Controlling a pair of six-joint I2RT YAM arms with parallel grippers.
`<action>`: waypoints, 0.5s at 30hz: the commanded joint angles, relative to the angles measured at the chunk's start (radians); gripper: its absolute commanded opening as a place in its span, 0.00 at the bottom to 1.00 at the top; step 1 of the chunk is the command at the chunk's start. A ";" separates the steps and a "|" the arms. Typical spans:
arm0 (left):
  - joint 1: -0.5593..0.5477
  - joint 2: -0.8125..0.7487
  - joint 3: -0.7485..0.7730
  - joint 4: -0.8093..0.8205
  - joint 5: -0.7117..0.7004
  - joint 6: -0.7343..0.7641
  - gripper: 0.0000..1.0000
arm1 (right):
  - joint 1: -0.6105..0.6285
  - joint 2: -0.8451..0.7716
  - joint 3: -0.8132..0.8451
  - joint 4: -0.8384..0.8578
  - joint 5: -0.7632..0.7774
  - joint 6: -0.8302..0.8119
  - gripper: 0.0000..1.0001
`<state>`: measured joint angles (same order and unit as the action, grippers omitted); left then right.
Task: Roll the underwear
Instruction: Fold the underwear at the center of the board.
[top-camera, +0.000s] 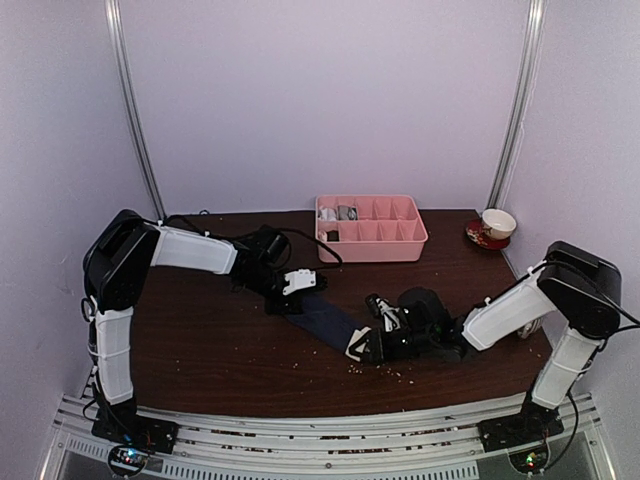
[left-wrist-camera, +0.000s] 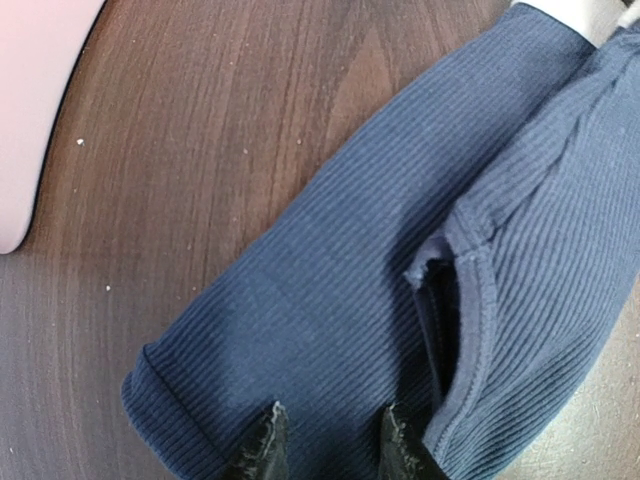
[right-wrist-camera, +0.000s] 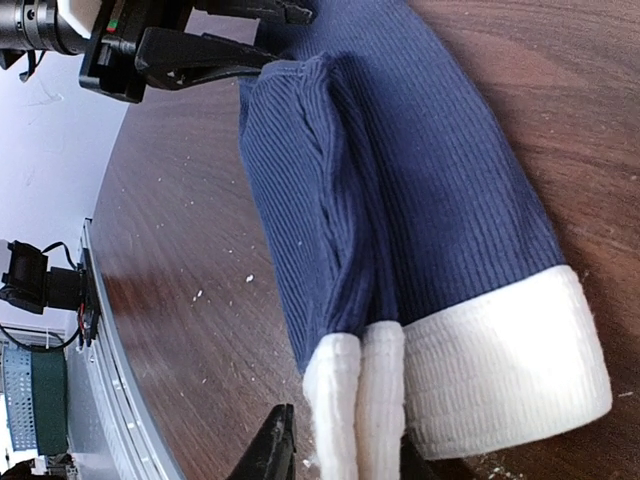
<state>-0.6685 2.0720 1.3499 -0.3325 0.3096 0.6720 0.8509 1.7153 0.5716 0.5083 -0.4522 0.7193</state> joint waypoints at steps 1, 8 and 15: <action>0.007 0.016 -0.011 -0.007 -0.018 0.015 0.31 | -0.007 -0.053 0.017 -0.054 0.081 -0.013 0.25; 0.006 0.016 -0.011 -0.007 -0.020 0.018 0.30 | -0.006 -0.116 0.032 -0.099 0.111 -0.048 0.26; 0.006 0.016 -0.010 -0.009 -0.015 0.017 0.29 | -0.007 -0.067 0.070 -0.138 0.137 -0.052 0.23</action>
<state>-0.6685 2.0720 1.3499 -0.3328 0.3096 0.6758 0.8505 1.6218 0.6117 0.4030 -0.3595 0.6800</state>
